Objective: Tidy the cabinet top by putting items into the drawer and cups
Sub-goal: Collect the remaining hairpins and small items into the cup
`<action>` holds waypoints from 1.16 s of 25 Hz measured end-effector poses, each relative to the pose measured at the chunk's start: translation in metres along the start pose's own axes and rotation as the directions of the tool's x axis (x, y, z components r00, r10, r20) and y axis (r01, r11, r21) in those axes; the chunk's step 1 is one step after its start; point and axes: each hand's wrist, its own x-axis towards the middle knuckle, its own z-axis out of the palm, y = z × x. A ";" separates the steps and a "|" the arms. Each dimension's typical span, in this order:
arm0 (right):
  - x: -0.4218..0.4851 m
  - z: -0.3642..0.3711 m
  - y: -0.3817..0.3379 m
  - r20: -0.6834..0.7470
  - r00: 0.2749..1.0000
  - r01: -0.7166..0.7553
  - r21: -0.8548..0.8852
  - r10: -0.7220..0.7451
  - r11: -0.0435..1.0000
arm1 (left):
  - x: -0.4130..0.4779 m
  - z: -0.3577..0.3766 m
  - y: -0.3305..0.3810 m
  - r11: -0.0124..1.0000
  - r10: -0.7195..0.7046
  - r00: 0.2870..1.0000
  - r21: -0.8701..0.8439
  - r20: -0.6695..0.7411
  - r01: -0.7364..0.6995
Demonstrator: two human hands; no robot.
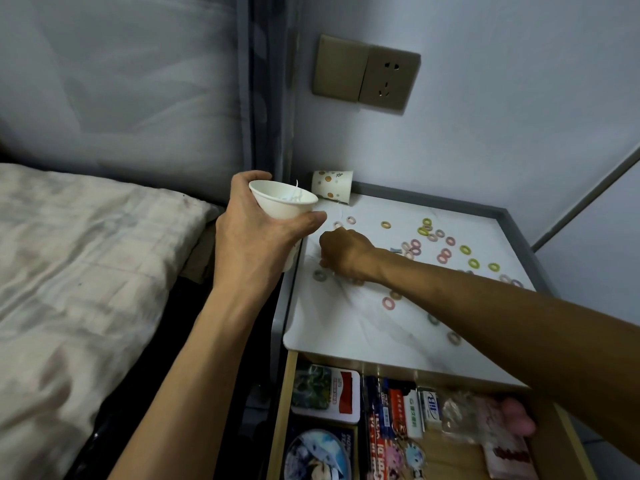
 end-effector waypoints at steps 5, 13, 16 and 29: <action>-0.004 -0.003 -0.001 -0.024 0.999 0.029 -0.118 -0.032 0.993 | 0.000 -0.002 0.002 1.000 0.009 1.000 0.000 -0.006 -0.009; -0.008 0.000 0.018 -0.030 0.976 0.212 -0.081 -0.215 0.974 | 0.001 -0.005 0.002 1.000 0.001 1.000 0.006 -0.013 -0.001; -0.006 0.009 0.020 -0.053 0.958 0.268 -0.181 -0.281 0.946 | 0.001 -0.005 0.003 1.000 -0.004 1.000 0.003 -0.016 0.004; -0.026 -0.085 0.038 -0.320 0.940 0.324 0.737 -0.116 0.594 | 0.003 0.002 0.001 1.000 -0.013 1.000 0.010 0.020 0.013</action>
